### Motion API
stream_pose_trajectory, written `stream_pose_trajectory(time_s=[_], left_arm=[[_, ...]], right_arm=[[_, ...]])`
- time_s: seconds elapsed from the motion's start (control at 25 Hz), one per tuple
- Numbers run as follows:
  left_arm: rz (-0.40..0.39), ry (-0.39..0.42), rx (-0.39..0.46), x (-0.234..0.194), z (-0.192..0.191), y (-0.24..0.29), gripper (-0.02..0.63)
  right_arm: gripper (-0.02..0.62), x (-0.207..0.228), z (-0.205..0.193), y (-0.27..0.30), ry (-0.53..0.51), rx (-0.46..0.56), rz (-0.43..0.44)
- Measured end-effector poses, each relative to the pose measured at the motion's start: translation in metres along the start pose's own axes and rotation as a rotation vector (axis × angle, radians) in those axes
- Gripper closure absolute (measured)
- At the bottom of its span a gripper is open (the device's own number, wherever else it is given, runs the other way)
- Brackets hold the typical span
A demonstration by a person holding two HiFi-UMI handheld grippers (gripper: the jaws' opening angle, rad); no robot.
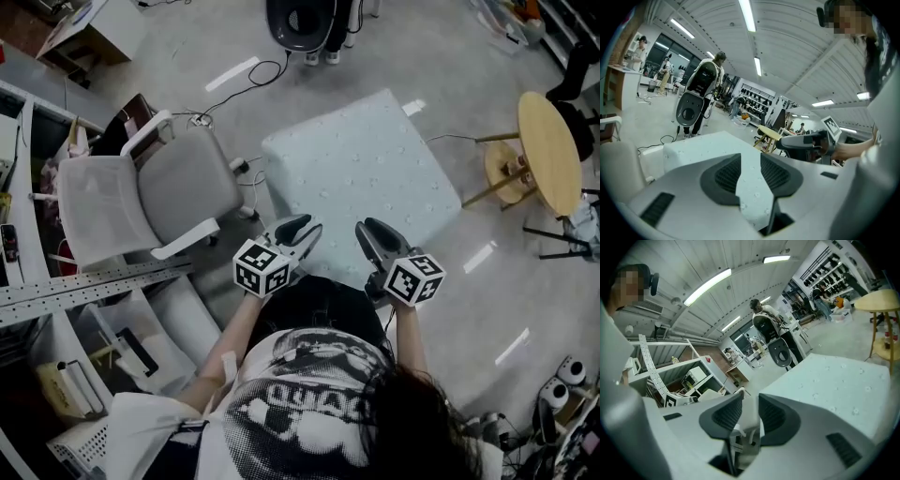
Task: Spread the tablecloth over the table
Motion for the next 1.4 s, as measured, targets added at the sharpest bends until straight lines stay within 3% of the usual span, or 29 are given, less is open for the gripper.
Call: stream_pose_trajectory(time_s=[0.32, 0.72, 0.96, 1.16, 1.4], left_arm=[[0.01, -0.009, 0.029, 0.003, 0.003, 0.002, 0.474], [0.176, -0.066, 0.146, 0.028, 0.008, -0.005, 0.482], [0.319, -0.087, 0.199, 0.078, -0.01, -0.004, 0.516], [0.417, -0.108, 0.227, 0.131, -0.035, -0.001, 0.551], [0.506, -0.123, 0.262, 0.192, -0.062, -0.003, 0.568]], right_arm=[[0.486, -0.003, 0.003, -0.001, -0.021, -0.043, 0.03], [0.542, 0.006, 0.027, -0.012, -0.108, -0.11, 0.145], [0.607, 0.024, 0.029, -0.039, -0.163, -0.172, 0.22], [0.608, 0.039, 0.02, -0.07, -0.209, -0.224, 0.31], [0.607, 0.045, 0.003, -0.113, -0.343, -0.266, 0.387]])
Point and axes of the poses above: the fingertips, and each gripper's own axes: y forward along the fingers, x to its right, z out of its top, the point moved 7 cm from there along -y, backward along the fingers, and after that the axes turned 2 degrees about z, right-handed, at the moved point
